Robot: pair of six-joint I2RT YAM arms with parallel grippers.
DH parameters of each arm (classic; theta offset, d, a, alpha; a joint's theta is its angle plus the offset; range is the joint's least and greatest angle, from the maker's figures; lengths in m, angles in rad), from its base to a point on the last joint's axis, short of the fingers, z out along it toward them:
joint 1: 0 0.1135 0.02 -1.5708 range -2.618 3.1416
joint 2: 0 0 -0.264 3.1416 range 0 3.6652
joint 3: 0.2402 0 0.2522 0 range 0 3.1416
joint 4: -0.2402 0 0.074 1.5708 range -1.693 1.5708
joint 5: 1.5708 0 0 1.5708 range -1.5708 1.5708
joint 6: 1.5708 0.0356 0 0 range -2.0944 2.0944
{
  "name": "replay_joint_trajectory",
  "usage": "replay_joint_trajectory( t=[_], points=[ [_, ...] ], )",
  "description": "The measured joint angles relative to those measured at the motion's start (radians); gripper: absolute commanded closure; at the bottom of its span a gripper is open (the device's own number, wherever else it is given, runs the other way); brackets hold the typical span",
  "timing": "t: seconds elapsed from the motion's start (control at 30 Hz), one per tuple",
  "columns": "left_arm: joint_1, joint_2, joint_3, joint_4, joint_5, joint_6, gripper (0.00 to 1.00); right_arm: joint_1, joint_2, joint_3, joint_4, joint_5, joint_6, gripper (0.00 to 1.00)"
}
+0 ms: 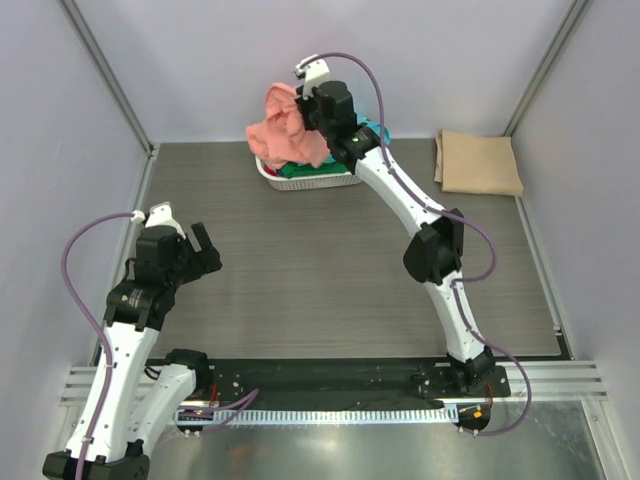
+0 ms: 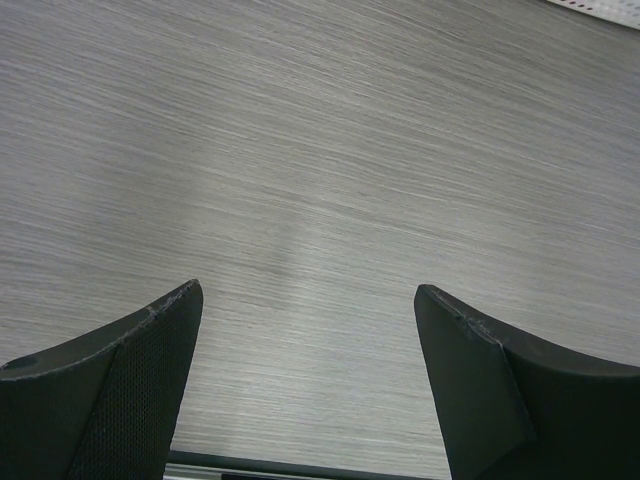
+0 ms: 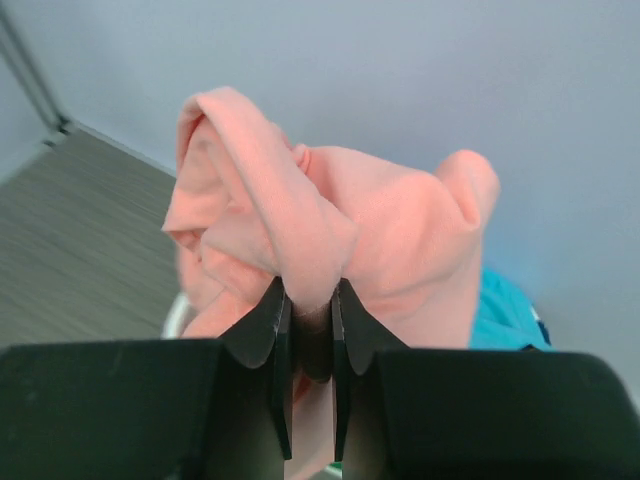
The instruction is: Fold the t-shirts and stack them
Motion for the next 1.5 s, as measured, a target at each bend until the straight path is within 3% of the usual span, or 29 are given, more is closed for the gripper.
replay_joint_trajectory(
  t=[0.13,0.17,0.23,0.27,0.4,0.5,0.63,0.77,0.93,1.1,1.27,1.43,1.5],
  points=[
    [0.0,0.0,0.0,0.0,-0.006,0.0,0.13,0.115,-0.297,-0.174,0.015,0.042,-0.039,0.99],
    [0.0,0.0,0.0,0.0,-0.008,0.0,0.13,0.135,-0.376,-0.229,0.018,0.056,-0.039,0.85],
    [0.0,0.0,0.0,0.0,-0.012,0.0,0.13,0.164,-0.594,-0.394,0.054,0.103,-0.018,0.07],
    [0.0,0.0,0.0,0.0,-0.014,0.0,0.13,0.164,-0.721,-0.497,0.065,0.16,-0.006,0.0],
    [0.0,0.006,0.0,0.0,-0.023,0.0,0.13,0.005,-1.064,-0.784,-0.054,0.305,0.185,0.0],
    [0.0,0.029,0.0,-0.001,-0.029,-0.001,0.13,-0.164,-1.167,-1.033,-0.131,0.328,0.354,0.0],
    [0.0,0.082,0.011,-0.009,-0.028,-0.005,0.14,-0.188,-1.197,-1.456,-0.332,0.309,0.481,0.0],
    [-0.002,0.194,0.048,0.005,0.008,-0.028,0.16,-0.185,-1.262,-1.514,-0.47,0.288,0.535,0.0],
    [-0.018,0.414,0.13,0.071,0.047,-0.064,0.18,-0.185,-1.405,-1.473,-0.444,0.24,0.596,0.0],
    [-0.035,0.718,0.303,0.164,0.064,-0.088,0.18,-0.185,-1.453,-1.599,-0.363,0.112,0.645,0.0],
    [-0.037,1.06,0.613,0.213,0.06,-0.117,0.19,-0.183,-1.432,-1.731,-0.352,-0.008,0.66,0.0],
    [-0.037,1.371,1.002,0.187,0.042,-0.121,0.19,-0.183,-1.446,-1.733,-0.325,-0.083,0.653,0.0],
    [-0.037,1.504,1.185,0.166,0.035,-0.12,0.25,-0.183,-1.457,-1.732,-0.324,-0.101,0.645,0.0]
  ],
)
